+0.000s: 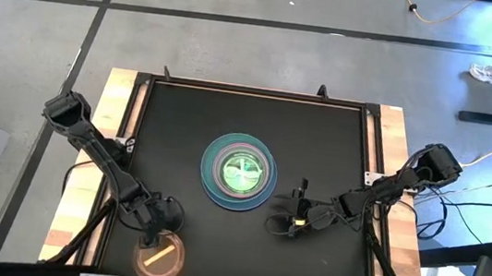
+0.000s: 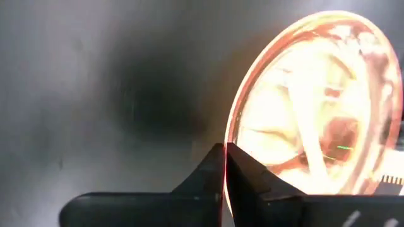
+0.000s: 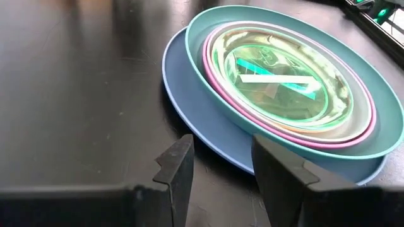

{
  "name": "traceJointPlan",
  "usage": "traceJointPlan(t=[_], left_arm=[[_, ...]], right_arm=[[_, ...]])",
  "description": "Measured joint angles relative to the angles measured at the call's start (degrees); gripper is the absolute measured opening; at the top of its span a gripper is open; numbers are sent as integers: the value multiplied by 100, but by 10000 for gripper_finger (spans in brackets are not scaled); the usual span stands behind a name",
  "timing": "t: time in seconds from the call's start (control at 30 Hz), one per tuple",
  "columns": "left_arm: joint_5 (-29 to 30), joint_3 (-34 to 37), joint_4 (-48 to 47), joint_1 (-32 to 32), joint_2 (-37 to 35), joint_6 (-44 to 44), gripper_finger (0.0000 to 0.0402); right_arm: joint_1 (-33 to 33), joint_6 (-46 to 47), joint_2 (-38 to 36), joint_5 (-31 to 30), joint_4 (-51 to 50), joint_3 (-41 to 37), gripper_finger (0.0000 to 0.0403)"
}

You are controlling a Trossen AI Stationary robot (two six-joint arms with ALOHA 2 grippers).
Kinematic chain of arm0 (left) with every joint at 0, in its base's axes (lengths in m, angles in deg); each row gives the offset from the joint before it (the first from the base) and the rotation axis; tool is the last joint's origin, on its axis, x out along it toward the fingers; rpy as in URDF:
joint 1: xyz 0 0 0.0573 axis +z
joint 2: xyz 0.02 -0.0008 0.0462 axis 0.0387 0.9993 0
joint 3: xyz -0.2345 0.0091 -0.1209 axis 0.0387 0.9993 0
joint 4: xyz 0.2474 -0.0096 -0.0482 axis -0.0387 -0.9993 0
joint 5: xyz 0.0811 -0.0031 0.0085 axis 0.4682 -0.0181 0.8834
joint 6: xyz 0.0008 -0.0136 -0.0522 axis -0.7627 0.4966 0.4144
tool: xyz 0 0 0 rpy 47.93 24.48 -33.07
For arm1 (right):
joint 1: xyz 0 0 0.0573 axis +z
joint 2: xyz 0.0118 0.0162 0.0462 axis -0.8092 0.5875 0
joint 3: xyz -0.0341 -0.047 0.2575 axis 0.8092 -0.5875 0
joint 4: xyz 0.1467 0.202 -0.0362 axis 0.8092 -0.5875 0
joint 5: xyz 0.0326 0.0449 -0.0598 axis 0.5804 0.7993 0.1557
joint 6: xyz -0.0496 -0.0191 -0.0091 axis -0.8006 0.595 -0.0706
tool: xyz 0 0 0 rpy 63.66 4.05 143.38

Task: Stack plastic plates
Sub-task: Stack the orange plate on top of the light green plate

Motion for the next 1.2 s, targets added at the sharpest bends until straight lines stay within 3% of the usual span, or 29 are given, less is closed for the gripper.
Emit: traceJointPlan(t=[0.5,0.87,1.2], left_arm=[[1367,-1274,-344,1347,-11,-2470,1],[3162,-2268,-148,2426,-15,-4283,0],[3402,-1905,234,3571,-22,-4663,0]], right_arm=[[2,-5,0,44,2,0,154],[2,-11,0,46,0,0,154],[2,-83,-2,46,-8,0,154]])
